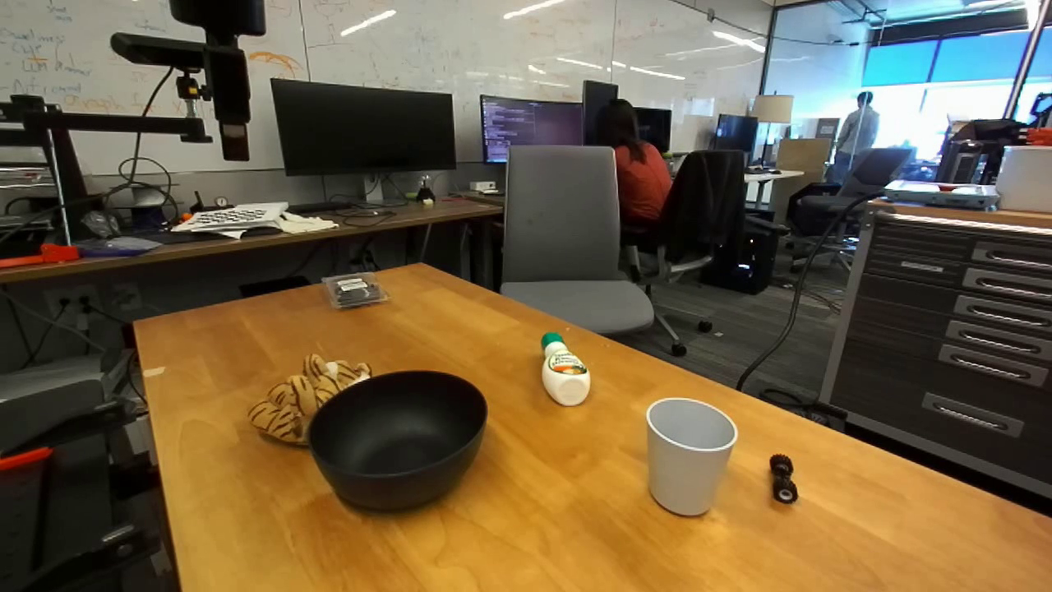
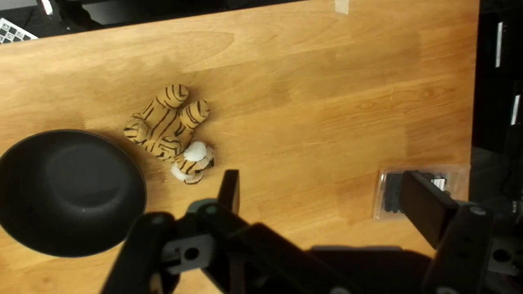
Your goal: Put the tiger plushy in the black bowl
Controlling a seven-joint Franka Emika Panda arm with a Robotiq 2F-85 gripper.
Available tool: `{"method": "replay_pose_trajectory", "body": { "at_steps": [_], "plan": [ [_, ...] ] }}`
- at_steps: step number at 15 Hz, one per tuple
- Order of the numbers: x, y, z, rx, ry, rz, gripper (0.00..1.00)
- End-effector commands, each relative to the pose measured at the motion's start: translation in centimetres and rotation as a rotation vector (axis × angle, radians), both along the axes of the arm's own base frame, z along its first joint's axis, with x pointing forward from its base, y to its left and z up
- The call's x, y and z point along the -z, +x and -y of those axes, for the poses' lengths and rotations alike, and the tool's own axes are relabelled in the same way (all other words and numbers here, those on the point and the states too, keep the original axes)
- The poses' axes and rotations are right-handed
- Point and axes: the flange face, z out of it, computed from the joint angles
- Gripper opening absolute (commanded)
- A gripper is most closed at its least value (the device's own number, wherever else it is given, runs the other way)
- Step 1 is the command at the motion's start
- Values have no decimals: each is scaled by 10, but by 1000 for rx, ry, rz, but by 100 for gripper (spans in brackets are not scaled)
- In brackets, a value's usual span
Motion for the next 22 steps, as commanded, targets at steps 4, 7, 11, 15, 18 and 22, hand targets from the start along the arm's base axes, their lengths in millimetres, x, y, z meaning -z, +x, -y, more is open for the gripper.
{"method": "replay_pose_trajectory", "body": {
  "at_steps": [4,7,11,15,18,22],
  "plan": [
    [35,7,6,11,-185,38,100],
    [53,7,12,17,-240,32,100],
    [69,13,17,50,-197,9,100],
    [84,23,22,92,-177,-1,100],
    [99,29,25,107,-157,11,100],
    [118,36,26,122,-155,38,100]
  ]
}}
